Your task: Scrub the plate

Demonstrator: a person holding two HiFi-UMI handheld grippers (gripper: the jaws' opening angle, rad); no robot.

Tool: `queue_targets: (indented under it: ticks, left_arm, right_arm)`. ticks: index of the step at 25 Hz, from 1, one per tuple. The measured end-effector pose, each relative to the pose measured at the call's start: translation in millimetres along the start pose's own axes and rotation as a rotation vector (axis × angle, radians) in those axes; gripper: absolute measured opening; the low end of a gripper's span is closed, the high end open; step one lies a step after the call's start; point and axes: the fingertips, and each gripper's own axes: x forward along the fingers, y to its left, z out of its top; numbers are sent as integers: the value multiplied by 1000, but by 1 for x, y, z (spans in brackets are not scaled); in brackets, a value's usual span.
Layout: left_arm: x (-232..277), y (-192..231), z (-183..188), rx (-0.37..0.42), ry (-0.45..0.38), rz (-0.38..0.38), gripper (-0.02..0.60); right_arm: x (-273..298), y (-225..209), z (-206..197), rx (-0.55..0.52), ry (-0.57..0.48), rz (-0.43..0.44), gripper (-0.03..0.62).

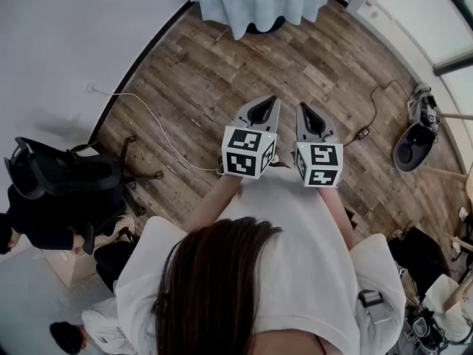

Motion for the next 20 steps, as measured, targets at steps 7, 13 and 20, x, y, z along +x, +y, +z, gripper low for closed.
queue_targets:
  ticks: [7,13,20]
  left_arm:
    - [-1,-6,-7,-7,2,12,9]
    - [7,-6,-9,-4,21,6,9]
    - [23,3,-7,1,25,-22,11]
  right_arm:
    - [-5,-5,-4,60,-26,23,35]
    - [-4,-10,-5,75,-20,10,35]
    - [8,-19,-6,95,-21,-18,35]
